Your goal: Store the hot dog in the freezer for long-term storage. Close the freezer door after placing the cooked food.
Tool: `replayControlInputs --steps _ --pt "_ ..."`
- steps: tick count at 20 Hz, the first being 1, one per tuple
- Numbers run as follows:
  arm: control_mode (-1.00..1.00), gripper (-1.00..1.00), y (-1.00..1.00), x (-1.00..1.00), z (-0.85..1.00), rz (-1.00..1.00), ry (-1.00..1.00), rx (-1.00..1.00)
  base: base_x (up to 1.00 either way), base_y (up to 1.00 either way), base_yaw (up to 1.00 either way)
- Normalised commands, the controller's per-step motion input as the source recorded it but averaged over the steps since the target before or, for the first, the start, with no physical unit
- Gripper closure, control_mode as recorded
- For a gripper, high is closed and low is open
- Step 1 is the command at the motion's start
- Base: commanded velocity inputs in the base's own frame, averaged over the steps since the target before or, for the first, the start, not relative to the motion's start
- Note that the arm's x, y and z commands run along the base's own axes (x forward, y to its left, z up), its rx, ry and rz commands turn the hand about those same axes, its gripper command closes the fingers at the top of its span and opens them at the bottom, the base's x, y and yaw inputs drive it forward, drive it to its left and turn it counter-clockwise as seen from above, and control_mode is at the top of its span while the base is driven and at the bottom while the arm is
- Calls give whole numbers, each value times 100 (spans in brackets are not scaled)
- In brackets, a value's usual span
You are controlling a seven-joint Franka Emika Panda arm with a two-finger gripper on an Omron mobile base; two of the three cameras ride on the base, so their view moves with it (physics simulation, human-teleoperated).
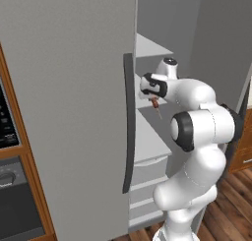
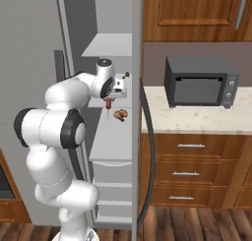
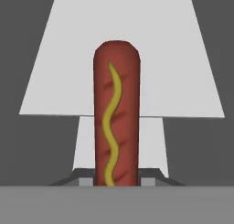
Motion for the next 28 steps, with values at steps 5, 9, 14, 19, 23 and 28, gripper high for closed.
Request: replayControlInputs --steps 5,9,14,19,23,28 --pt "-100 100 0 46 -12 0 8 0 0 0 0" --pt "-100 100 0 56 0 0 5 0 0 0 0" --pt "-100 100 0 45 -10 0 1 0 0 0 0" --pt "-100 100 3 23 -37 0 -3 0 0 0 0" --pt "-100 100 0 22 -36 0 -6 0 0 0 0" --pt "-100 100 0 34 -26 0 -4 0 0 0 0"
